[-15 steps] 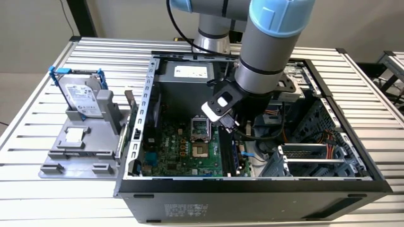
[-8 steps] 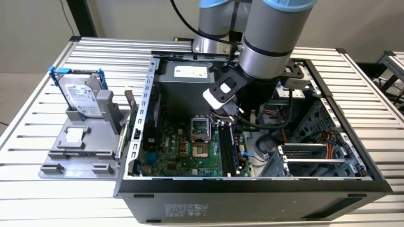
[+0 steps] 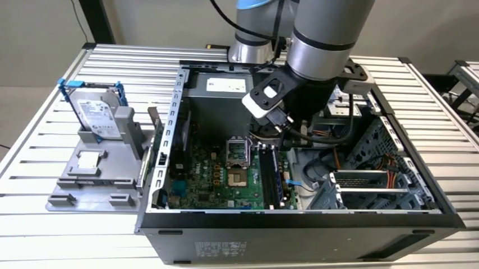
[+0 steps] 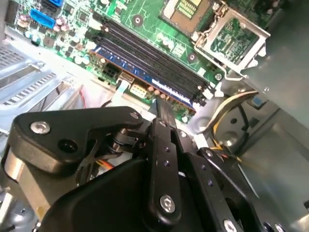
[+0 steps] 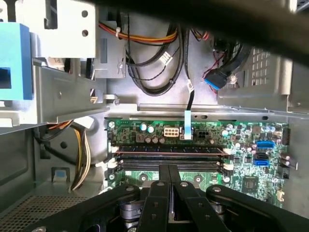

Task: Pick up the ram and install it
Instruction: 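Press down the ram until it locks into place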

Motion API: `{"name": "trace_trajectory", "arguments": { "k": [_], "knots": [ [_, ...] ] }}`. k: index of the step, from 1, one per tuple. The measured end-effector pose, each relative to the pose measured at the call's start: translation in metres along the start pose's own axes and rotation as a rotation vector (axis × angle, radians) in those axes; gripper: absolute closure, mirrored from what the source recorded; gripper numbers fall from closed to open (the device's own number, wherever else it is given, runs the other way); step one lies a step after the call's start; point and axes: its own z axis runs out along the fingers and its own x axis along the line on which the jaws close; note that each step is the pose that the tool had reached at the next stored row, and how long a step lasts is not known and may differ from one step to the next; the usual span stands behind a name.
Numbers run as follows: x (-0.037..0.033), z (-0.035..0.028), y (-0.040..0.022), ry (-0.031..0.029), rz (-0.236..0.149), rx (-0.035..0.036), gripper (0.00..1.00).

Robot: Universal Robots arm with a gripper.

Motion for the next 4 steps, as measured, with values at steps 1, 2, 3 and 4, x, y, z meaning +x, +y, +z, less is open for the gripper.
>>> {"name": "trace_trajectory", "arguments": {
  "k": [1, 2, 3, 4],
  "knots": [
    [0.0000, -0.0001, 0.0000, 0.0001, 0.000, 0.0000, 1.00],
    [0.0000, -0.0002, 0.0000, -0.0001, 0.000, 0.0001, 1.00],
    [0.0000, -0.0002, 0.0000, 0.0000, 0.000, 0.0000, 1.00],
    [0.0000, -0.0003, 0.0000, -0.0001, 0.000, 0.0001, 1.00]
  ]
}}
